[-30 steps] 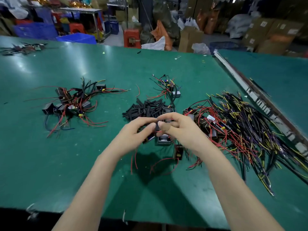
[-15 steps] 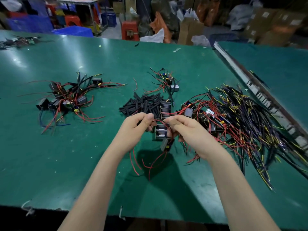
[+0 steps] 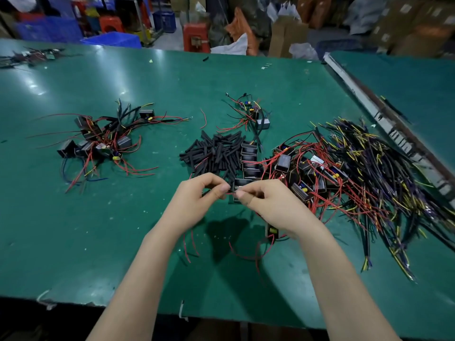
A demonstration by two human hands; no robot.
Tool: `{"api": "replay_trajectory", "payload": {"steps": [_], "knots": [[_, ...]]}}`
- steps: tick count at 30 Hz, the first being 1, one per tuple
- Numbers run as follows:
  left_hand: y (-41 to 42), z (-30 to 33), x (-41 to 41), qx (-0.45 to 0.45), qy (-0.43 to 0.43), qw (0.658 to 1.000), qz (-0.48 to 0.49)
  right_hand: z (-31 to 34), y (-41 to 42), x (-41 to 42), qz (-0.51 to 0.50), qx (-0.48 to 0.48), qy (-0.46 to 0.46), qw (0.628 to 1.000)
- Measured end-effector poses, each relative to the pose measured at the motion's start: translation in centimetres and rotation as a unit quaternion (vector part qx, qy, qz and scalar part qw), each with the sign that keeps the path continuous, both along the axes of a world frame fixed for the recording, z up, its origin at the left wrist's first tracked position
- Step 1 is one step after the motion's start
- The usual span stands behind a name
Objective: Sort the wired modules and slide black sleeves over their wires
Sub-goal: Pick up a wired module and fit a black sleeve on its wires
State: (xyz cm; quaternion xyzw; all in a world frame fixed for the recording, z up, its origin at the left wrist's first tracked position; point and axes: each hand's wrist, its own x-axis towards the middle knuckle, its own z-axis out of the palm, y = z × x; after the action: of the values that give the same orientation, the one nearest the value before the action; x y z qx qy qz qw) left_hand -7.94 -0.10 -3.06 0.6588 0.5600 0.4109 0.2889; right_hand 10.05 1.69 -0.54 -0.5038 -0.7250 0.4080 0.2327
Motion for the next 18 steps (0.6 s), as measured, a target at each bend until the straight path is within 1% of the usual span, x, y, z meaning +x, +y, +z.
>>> {"api": "replay_trajectory", "payload": {"steps": [2,4,6,8,10,11,13,14,15,16,17,18], "knots": [[-0.2,0.0,0.1,0.02,0.028,0.999,0.01,0.1,-0.3,-0.5,-0.029,-0.081,0.114,0.99],[-0.5,0.0,0.3,0.049,0.016,0.999,0.017,0.1,-0.7,-1.0,-0.071,-0.132,0.218,0.964],[-0.9,0.0,0.7,0.088,-0.005,0.995,0.035,0.3,-1.1,-1.5,-0.084,-0.156,0.279,0.944],[-1.2,0.1,1.1,0.126,-0.022,0.99,0.065,0.6,-1.5,-2.0,-0.078,-0.16,0.322,0.93],[-1.5,0.3,1.4,0.139,-0.065,0.985,0.082,1.1,-1.7,-2.5,-0.078,-0.153,0.366,0.914],[-1.6,0.5,1.6,0.13,-0.099,0.983,0.086,1.4,-1.8,-2.6,-0.084,-0.148,0.392,0.904],[-1.8,1.3,2.1,0.091,-0.206,0.97,0.093,1.7,-1.8,-2.8,-0.097,-0.142,0.447,0.878],[-1.8,1.8,2.2,0.068,-0.286,0.95,0.102,1.8,-1.7,-2.7,-0.101,-0.14,0.473,0.864],[-1.6,2.2,2.2,0.041,-0.374,0.919,0.115,1.7,-1.7,-2.5,-0.107,-0.139,0.495,0.851],[-1.5,2.5,1.9,0.009,-0.461,0.879,0.122,1.7,-1.7,-2.3,-0.115,-0.14,0.515,0.838],[-1.2,2.7,1.6,-0.027,-0.527,0.841,0.118,1.6,-1.6,-2.2,-0.124,-0.142,0.529,0.827],[-1.1,2.9,1.2,-0.068,-0.566,0.815,0.104,1.5,-1.6,-2.1,-0.13,-0.148,0.541,0.817]]}}
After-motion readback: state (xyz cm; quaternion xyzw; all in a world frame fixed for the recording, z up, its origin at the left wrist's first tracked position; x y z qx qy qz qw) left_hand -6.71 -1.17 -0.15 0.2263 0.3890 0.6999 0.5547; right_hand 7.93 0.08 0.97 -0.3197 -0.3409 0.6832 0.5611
